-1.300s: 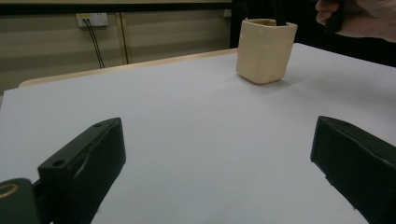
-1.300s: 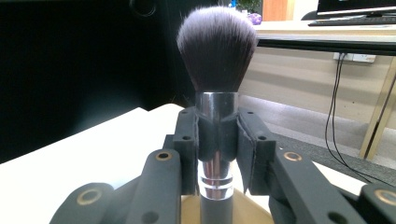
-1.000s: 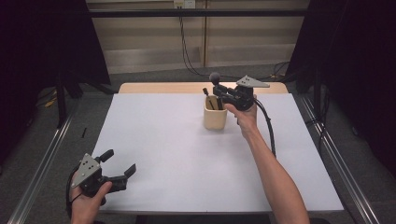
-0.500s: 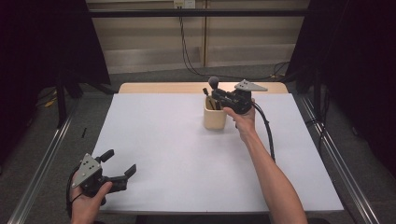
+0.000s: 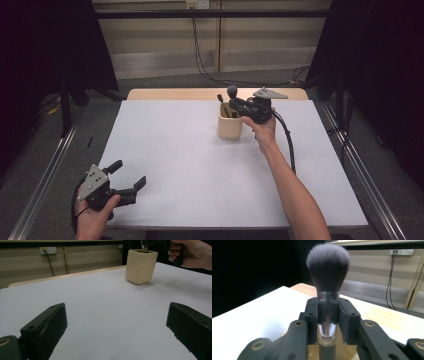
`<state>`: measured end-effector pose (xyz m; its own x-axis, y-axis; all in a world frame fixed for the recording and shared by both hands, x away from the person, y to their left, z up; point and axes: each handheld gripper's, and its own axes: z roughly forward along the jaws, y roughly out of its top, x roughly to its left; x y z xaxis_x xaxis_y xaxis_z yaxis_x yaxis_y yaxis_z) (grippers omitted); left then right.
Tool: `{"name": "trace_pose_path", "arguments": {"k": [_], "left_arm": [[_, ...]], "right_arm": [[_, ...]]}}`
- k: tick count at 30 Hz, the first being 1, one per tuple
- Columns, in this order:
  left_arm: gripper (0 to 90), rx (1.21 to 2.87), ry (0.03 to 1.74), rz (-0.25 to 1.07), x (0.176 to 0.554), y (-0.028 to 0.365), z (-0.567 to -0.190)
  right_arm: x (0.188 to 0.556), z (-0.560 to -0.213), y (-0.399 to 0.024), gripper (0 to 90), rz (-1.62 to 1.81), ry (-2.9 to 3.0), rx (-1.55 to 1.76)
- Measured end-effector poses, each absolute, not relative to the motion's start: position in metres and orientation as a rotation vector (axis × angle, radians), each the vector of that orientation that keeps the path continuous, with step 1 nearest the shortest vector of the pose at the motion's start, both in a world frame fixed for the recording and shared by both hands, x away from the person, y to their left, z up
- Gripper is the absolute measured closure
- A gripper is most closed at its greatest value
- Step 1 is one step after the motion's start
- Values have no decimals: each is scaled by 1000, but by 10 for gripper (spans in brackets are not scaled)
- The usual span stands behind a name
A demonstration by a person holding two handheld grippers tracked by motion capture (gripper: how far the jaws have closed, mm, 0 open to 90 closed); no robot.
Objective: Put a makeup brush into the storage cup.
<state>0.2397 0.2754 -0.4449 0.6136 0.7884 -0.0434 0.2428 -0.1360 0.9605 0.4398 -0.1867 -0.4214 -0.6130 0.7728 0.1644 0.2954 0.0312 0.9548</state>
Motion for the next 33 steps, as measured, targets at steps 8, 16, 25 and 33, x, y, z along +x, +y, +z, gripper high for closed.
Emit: {"name": "trace_pose_path", "arguments": {"k": [8,16,25,33], "left_arm": [[32,1686,858,591,241,275,-445],[32,1691,859,589,244,272,-445],[32,1691,874,580,249,270,-447],[32,1695,865,582,247,271,-446]], "right_arm": [[437,-421,-190,535,1622,1918,1075],[434,-421,-196,335,1609,1937,1093],[430,-420,-202,174,1613,1958,1098],[422,-414,-206,35,1595,1954,1113]]}}
